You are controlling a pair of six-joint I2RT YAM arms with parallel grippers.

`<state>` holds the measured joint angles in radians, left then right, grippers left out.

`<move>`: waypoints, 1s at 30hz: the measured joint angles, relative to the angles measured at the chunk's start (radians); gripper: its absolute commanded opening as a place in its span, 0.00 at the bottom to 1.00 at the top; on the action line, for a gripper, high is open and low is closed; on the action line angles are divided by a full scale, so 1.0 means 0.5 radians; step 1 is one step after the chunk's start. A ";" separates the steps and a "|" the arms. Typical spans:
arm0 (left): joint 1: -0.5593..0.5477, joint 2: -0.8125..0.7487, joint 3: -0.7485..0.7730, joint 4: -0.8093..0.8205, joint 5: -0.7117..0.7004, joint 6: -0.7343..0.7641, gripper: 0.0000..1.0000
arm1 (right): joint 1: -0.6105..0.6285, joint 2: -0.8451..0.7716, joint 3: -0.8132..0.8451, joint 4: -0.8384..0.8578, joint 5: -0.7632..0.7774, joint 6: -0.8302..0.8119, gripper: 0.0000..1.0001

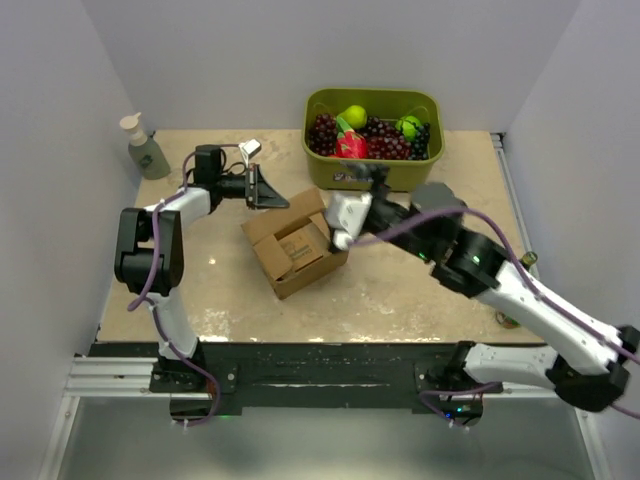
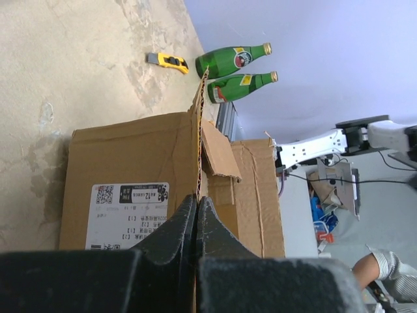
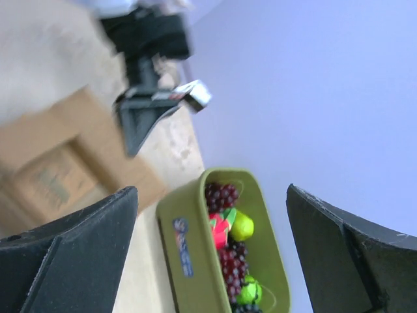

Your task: Unpack the express box

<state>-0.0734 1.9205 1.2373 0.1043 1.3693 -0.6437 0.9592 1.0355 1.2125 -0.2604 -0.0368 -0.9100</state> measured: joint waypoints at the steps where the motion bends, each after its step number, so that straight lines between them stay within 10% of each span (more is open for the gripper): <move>1: 0.000 0.000 0.000 0.000 -0.005 0.000 0.00 | -0.013 0.095 0.106 0.023 0.026 0.079 0.99; 6: 0.000 -0.003 0.000 -0.001 -0.029 0.000 0.00 | -0.023 0.962 0.818 -0.032 0.260 0.681 0.99; 11: 0.000 -0.030 0.000 0.000 -0.056 0.000 0.00 | -0.023 1.361 0.684 -0.340 0.369 1.030 0.98; 30: 0.000 -0.070 -0.018 0.009 -0.077 0.001 0.00 | -0.191 1.270 0.419 -0.480 0.570 1.235 0.92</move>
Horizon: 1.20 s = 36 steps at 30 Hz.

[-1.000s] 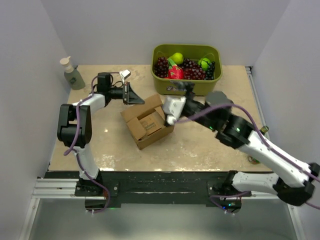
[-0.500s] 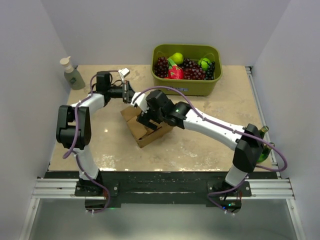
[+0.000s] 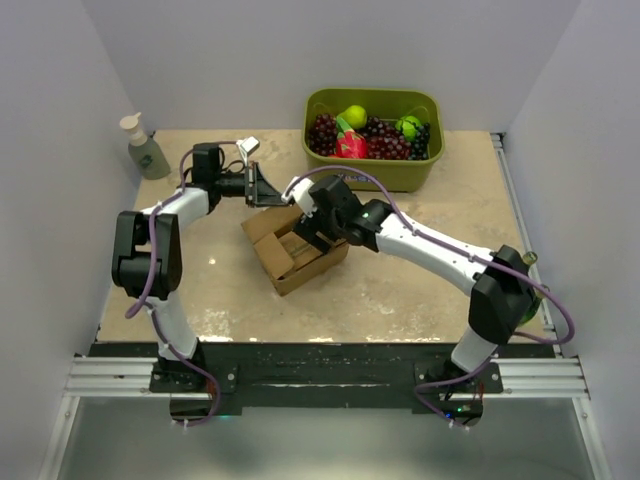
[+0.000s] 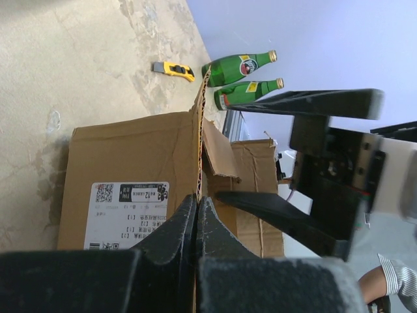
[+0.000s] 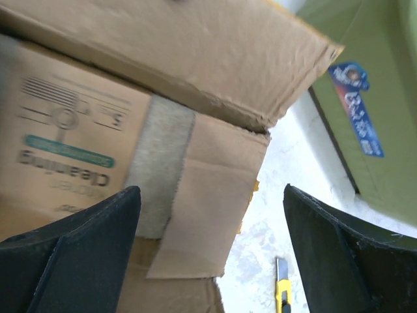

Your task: Unpack the express box

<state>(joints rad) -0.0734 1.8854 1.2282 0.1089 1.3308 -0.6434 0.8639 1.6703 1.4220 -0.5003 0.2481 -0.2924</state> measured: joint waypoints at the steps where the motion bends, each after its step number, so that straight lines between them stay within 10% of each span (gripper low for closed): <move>1: 0.000 0.000 0.000 0.000 0.000 0.000 0.00 | -0.017 0.016 -0.017 -0.002 -0.003 0.001 0.91; 4: 0.000 0.000 0.000 0.000 0.001 0.000 0.00 | -0.047 0.058 -0.043 -0.005 -0.009 0.003 0.75; 9: 0.000 0.000 0.000 -0.002 0.002 0.008 0.00 | -0.205 0.089 0.002 -0.066 -0.195 0.072 0.14; 19: -0.034 0.014 0.210 -0.504 -0.006 0.497 0.00 | -0.859 0.087 -0.122 0.063 -1.740 0.449 0.04; 25: -0.040 0.082 0.407 -1.028 -0.089 0.978 0.00 | -0.951 0.099 -0.512 0.666 -2.277 1.110 0.04; 26: -0.044 0.085 0.427 -1.090 -0.108 1.038 0.00 | -0.957 0.111 -0.539 0.723 -2.318 1.196 0.24; 30: -0.069 0.085 0.471 -1.195 -0.174 1.177 0.00 | -0.954 0.157 -0.440 0.616 -2.325 1.167 0.53; 36: -0.090 0.053 0.475 -1.181 -0.222 1.189 0.00 | -0.958 0.219 0.349 0.203 -2.101 0.788 0.69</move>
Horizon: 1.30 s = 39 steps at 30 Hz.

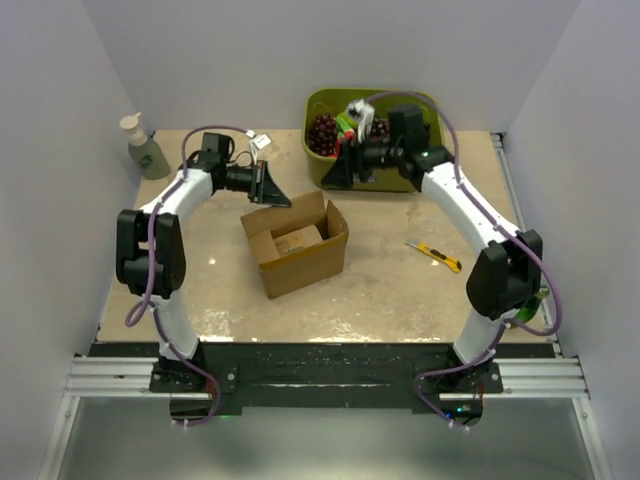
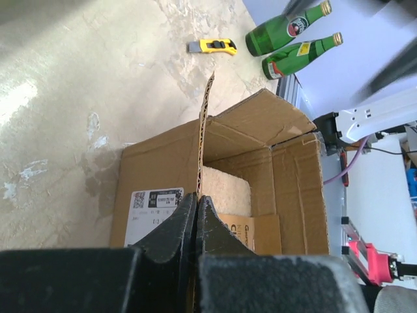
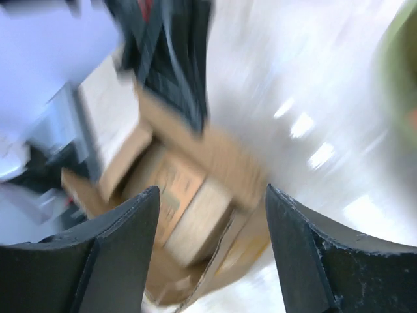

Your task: Unpack the express box

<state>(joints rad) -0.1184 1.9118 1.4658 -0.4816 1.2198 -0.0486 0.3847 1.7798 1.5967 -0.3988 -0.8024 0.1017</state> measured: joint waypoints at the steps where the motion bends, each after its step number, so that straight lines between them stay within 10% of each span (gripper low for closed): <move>1: -0.002 -0.016 -0.011 0.017 -0.007 -0.009 0.00 | 0.000 -0.014 0.138 -0.006 0.050 -0.060 0.67; 10: -0.015 -0.207 -0.220 0.306 0.002 -0.338 0.00 | 0.468 -0.155 0.434 -0.150 0.459 -0.509 0.39; 23: -0.015 -0.272 -0.332 0.562 0.052 -0.584 0.00 | 0.697 -0.133 -0.294 -0.353 1.026 -0.515 0.35; 31: -0.015 -0.278 -0.394 0.609 0.060 -0.617 0.00 | 0.611 -0.185 -0.382 -0.352 1.131 -0.441 0.73; 39: -0.017 -0.279 -0.446 0.674 0.067 -0.632 0.00 | 0.600 -0.162 -0.381 -0.310 1.079 -0.376 0.76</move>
<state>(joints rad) -0.1268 1.7721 1.2430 -0.1444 1.2533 -0.3645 0.6849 1.6989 1.4059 -0.5537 -0.2630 -0.0864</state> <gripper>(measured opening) 0.027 0.777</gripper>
